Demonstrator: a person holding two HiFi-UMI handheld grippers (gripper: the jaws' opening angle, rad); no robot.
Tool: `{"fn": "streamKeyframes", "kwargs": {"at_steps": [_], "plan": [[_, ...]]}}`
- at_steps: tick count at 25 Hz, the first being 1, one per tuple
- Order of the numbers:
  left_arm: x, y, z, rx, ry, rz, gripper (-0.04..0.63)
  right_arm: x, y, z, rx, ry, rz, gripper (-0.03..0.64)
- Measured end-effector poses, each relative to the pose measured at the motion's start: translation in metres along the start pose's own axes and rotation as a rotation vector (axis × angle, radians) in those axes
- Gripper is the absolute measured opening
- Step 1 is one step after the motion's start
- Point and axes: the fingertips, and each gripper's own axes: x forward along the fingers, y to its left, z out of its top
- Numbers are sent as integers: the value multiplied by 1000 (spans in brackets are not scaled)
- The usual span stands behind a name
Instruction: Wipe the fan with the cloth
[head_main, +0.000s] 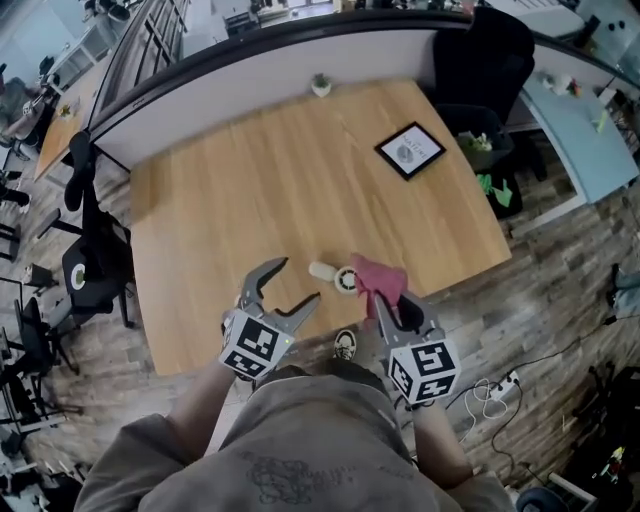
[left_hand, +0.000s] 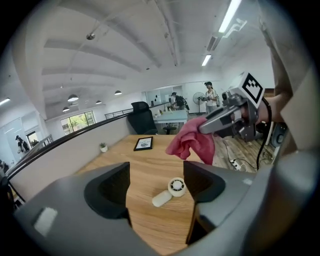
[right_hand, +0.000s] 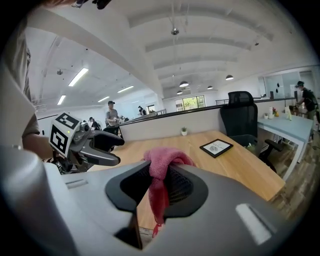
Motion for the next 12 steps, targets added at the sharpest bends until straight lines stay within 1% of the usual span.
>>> {"fn": "streamKeyframes", "kwargs": {"at_steps": [4, 8, 10, 12], "plan": [[42, -6, -28, 70, 78, -66, 336, 28, -27, -9, -9, 58, 28, 81], [71, -15, -51, 136, 140, -174, 336, 47, -52, -14, -8, 90, 38, 81], [81, -17, -62, 174, 167, -205, 336, 56, -60, -18, -7, 101, 46, 81], [90, -17, -74, 188, 192, -226, 336, 64, -64, -22, -2, 112, 52, 81]]}}
